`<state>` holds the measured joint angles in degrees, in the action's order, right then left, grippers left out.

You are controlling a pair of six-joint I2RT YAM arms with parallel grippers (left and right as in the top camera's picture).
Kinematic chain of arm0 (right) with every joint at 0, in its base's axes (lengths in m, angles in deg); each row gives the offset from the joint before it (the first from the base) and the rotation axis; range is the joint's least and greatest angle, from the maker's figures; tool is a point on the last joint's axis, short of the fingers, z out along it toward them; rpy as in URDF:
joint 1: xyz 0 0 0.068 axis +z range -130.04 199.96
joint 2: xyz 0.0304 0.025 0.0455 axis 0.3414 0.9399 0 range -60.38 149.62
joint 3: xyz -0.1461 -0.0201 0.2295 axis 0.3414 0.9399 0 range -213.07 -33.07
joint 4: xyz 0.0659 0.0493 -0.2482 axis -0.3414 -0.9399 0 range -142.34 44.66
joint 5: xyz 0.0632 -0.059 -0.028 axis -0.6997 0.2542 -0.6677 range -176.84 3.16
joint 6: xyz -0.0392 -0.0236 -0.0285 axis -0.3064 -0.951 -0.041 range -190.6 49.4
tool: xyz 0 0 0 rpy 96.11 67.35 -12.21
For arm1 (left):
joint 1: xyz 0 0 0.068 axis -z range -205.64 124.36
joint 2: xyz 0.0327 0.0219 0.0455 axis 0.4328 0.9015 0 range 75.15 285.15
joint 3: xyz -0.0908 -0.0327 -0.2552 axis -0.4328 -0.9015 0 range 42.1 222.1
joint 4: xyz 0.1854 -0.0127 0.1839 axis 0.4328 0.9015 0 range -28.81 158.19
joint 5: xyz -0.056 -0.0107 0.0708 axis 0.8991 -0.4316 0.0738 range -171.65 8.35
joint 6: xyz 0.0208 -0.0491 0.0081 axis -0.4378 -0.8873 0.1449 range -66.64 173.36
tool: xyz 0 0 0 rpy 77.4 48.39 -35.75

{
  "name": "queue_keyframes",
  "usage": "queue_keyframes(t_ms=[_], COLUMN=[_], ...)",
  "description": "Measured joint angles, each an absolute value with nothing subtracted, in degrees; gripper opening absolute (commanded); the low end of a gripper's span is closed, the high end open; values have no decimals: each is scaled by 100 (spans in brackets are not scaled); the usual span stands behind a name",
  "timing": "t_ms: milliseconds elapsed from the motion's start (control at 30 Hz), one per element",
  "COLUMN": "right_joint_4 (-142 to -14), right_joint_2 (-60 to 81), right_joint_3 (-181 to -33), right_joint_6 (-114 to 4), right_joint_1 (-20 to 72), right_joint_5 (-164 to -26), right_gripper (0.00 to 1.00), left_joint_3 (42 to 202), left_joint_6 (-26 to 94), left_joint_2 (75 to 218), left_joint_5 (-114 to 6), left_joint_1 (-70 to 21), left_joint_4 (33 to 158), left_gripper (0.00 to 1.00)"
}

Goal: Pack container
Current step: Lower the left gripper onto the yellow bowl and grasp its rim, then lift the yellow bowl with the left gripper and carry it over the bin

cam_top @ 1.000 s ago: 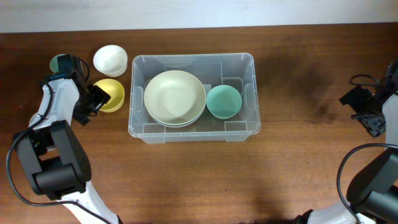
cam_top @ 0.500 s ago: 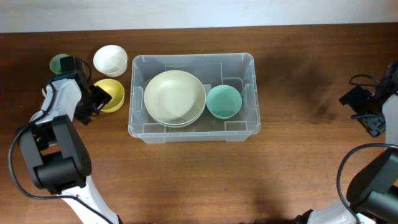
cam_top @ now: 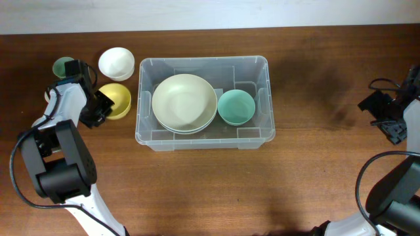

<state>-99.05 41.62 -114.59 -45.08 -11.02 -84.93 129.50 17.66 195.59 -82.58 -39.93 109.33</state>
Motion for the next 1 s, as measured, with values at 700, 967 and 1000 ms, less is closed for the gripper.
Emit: queue_keyframes(t_ms=[700, 967, 1000], right_joint_4=[-9905, -9905, -9905], right_joint_2=[4162, 4162, 4162], right_joint_3=[-11459, -11459, -11459], right_joint_6=[-4508, -4510, -4510], right_joint_1=[-1102, -1102, -1102], right_joint_5=[-8493, -8493, -8495], right_gripper=[99, 99, 99], left_joint_3=[13271, 13710, 13743], left_joint_6=[1926, 2039, 2090], left_joint_2=[18617, 16652, 16408], left_joint_5=[-8052, -8006, -7991], left_joint_1=[-3990, -3748, -3582], left_joint_4=[11632, 11488, 11461], left_gripper=[1, 1, 1])
